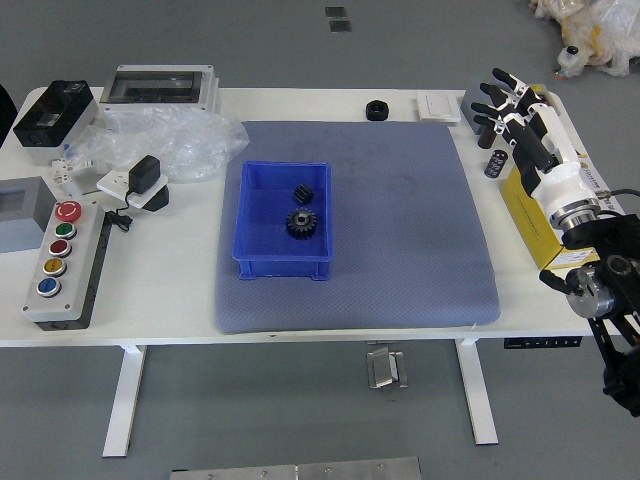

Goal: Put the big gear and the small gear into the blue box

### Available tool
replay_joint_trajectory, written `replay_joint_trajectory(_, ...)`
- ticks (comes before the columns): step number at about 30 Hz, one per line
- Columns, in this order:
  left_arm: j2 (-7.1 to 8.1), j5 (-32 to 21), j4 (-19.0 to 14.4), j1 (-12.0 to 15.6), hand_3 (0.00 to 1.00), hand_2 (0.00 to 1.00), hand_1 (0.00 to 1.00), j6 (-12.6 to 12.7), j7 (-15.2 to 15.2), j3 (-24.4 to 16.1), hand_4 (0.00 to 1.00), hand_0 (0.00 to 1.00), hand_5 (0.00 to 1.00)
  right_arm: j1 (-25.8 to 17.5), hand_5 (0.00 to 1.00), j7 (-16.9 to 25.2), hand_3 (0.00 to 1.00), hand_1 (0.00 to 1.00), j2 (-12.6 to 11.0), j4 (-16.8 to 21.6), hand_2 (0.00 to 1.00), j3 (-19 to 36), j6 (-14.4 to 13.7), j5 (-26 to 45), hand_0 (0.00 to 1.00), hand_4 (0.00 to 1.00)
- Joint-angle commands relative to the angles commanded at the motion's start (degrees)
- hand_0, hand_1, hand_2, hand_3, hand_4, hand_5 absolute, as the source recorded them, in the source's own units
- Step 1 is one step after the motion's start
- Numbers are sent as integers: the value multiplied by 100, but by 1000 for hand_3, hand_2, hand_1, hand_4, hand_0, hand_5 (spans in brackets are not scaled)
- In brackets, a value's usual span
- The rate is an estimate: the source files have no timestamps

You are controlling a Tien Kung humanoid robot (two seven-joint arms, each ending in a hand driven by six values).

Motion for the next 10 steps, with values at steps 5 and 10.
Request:
replay_joint_trajectory(5,6,-5,0,15,820,794,815,4,5,13,663,848,310,-20,551,20,902,771,9,-41,865,13,97,237,797,779)
replay_joint_trajectory(10,4,0,0,15,819,794,815,3,7,17,662,848,310,-43,554,24,897,765,3,-72,860,26,181,422,799,780)
